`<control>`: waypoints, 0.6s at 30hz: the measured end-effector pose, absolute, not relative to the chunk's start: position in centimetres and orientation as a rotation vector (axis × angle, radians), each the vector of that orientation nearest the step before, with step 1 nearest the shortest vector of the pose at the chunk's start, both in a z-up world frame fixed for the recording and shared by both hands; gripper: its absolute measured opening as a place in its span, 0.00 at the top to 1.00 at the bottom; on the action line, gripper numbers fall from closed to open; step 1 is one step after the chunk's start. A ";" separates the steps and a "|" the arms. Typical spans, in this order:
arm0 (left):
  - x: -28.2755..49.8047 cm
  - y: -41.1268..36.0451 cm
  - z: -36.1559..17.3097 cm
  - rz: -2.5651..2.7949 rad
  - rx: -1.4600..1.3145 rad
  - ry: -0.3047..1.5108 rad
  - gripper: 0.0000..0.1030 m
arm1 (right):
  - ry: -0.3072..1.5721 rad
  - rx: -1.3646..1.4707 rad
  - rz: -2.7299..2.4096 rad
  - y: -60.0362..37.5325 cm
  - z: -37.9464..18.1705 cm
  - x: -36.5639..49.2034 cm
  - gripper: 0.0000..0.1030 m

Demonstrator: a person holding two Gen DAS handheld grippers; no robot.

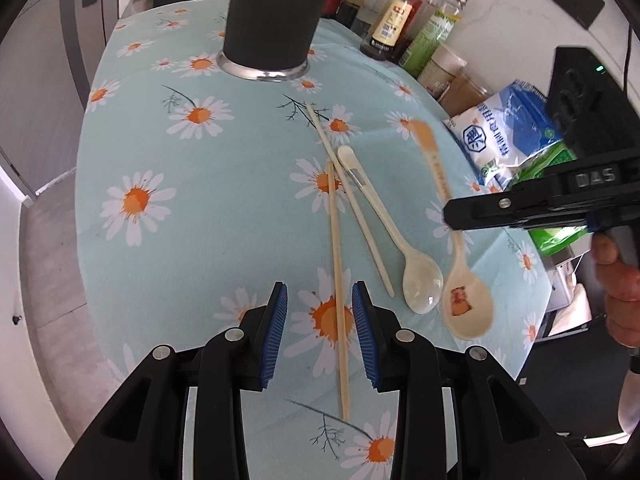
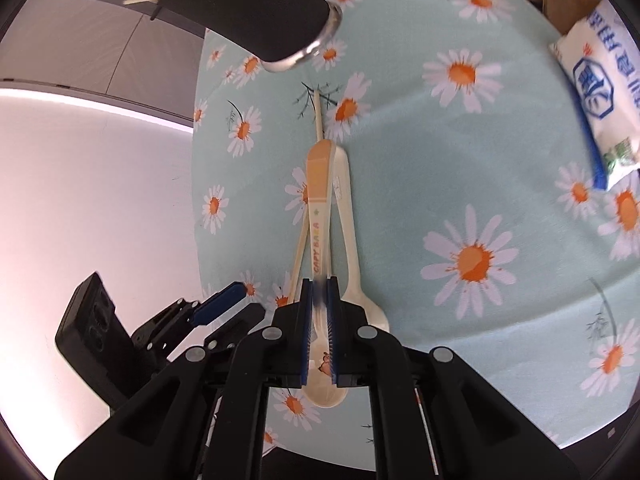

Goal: Organize utensils
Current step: 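Grasp the wooden spatula with the right tool while the left tool grasps a chopstick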

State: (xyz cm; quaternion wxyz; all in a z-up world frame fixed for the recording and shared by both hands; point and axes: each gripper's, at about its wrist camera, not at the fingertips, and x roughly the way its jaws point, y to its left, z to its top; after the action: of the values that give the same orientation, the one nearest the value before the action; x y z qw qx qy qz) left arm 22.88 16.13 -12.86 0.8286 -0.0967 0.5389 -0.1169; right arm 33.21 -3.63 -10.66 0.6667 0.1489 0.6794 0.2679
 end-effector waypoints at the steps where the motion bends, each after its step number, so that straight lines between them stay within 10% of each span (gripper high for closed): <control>1: 23.2 15.8 -13.0 -0.247 -0.194 1.158 0.68 | 1.525 0.327 0.607 -3.8 -10.4 33.3 0.92; 18: 26.9 13.0 -14.8 -0.110 -0.065 1.353 0.83 | 1.424 0.129 0.716 -5.8 -7.4 34.6 0.92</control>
State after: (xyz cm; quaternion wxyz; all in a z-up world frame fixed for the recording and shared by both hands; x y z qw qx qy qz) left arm 26.86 12.98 -14.75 0.7778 -0.0298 0.6258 -0.0509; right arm 34.59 -5.85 -7.38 0.6970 0.0579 0.6385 0.3211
